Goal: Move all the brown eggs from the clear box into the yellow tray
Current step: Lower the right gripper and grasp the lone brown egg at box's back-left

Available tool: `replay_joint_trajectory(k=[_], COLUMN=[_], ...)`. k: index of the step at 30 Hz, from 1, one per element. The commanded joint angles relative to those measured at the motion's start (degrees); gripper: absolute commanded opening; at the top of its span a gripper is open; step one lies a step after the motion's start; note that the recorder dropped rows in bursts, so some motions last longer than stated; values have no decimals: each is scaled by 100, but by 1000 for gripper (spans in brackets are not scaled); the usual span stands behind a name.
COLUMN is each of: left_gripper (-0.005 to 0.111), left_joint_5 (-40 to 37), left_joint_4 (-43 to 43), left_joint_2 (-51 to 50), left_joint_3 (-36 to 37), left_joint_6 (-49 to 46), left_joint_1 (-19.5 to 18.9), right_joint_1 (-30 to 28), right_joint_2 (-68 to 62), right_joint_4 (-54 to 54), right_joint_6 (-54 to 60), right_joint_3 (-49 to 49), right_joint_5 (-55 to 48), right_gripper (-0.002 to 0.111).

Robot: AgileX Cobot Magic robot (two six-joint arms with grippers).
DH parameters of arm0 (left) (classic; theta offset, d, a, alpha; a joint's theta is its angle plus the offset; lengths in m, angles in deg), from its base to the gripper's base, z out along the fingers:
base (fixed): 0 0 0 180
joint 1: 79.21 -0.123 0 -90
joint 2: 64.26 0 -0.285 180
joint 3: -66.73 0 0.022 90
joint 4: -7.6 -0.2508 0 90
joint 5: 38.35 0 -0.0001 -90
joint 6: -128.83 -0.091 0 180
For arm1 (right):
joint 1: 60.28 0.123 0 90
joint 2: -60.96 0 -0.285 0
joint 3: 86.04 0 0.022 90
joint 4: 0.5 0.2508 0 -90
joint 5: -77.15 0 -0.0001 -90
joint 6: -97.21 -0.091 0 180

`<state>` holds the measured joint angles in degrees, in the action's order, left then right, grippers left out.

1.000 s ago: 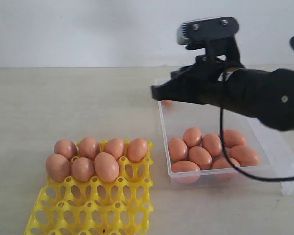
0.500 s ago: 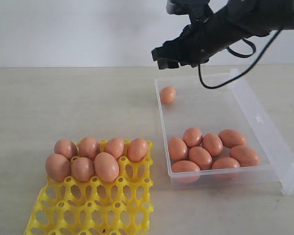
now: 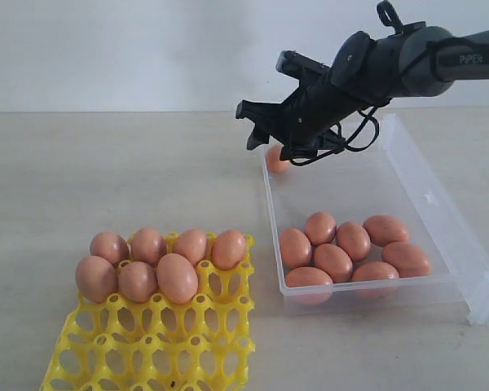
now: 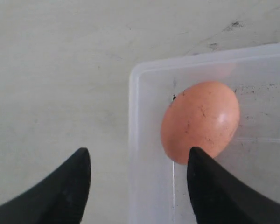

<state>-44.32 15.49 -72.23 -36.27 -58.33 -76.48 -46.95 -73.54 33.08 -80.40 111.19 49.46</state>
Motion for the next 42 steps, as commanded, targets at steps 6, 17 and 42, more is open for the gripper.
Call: replay_joint_trajectory(k=[6,17,42], left_gripper=[4,4,4], left_joint_5=[25,12,-6], left_joint_4=[2,2,2], left_joint_2=[18,18,18], left_joint_3=[21,21,21], left_joint_6=[-17,-17,-17], left_joint_1=[-15,-15,-15], right_joint_1=[-14,-186,-398], right_joint_2=[40,31,-651], right_joint_4=[-5,-635,1954], right_joint_6=[-1086,-1892,-830], right_joint_3=[51,51,-4], right_joint_5=[624,528,368], right_gripper=[54,49,49])
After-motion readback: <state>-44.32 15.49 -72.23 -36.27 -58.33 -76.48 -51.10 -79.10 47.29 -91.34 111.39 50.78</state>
